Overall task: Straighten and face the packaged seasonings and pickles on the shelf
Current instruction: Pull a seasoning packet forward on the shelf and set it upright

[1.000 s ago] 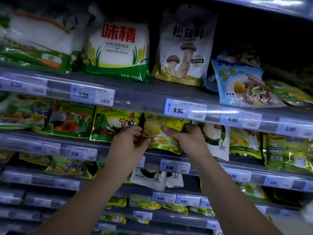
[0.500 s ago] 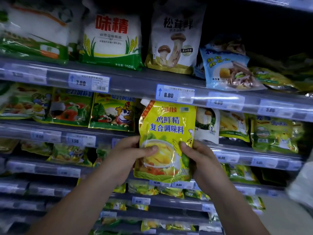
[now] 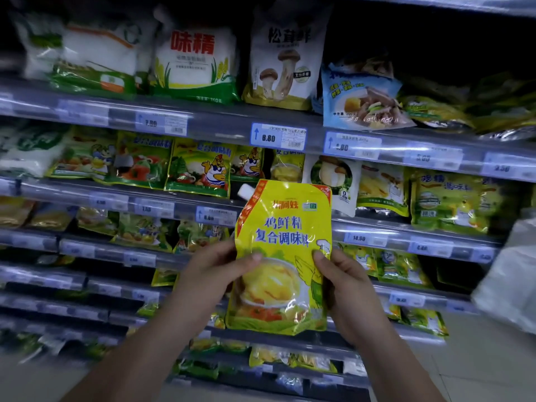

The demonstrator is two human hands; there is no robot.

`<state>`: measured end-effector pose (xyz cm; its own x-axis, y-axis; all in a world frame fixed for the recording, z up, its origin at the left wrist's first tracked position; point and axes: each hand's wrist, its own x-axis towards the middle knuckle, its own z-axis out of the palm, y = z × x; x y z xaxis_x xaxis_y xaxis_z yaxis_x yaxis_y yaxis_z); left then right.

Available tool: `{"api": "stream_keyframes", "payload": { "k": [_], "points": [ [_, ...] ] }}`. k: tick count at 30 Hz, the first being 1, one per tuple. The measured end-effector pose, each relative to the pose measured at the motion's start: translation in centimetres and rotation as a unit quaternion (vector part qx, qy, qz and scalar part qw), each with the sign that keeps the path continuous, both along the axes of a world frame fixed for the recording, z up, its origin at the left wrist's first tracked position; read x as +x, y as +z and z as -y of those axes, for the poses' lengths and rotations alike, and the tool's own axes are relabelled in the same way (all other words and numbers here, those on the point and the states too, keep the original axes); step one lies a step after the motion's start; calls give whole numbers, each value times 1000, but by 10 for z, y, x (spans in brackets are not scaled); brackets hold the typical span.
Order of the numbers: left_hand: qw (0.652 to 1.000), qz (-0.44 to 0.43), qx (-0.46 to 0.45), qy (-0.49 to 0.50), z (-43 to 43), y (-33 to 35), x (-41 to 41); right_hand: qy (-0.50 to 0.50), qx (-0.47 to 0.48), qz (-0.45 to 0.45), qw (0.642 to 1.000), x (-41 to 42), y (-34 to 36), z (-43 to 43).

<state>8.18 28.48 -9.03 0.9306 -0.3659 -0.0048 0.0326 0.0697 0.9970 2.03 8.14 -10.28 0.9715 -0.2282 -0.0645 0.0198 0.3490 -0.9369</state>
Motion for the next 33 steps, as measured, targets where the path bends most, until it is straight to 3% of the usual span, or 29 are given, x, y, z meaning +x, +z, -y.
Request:
{"api": "stream_keyframes", "payload": {
  "k": [4,11,16,23,26,30,33],
  "points": [
    [997,45,13,65,-1,-1,-18,11,3,4,1000,-17,-1,1],
    [998,-51,-41,-17,-9,0,-37,22,50,-2,998,-34,-9,17],
    [999,-30,0,-25,-13,-2,-44,30,15,19,999,-40,-4,18],
    [995,6,-37,90,-10,19,-22,52,-46,11,998,-31,-1,-5],
    [997,19,-23,66,-12,19,-9,29,-38,12,999,-18,3,-15],
    [994,-26,-104,-3,-19,22,12,-7,-19,1,1000,9,13,-21],
    [989,-47,-138,-22,-29,22,34,32,35,-16,999,27,21,-24]
  ]
}}
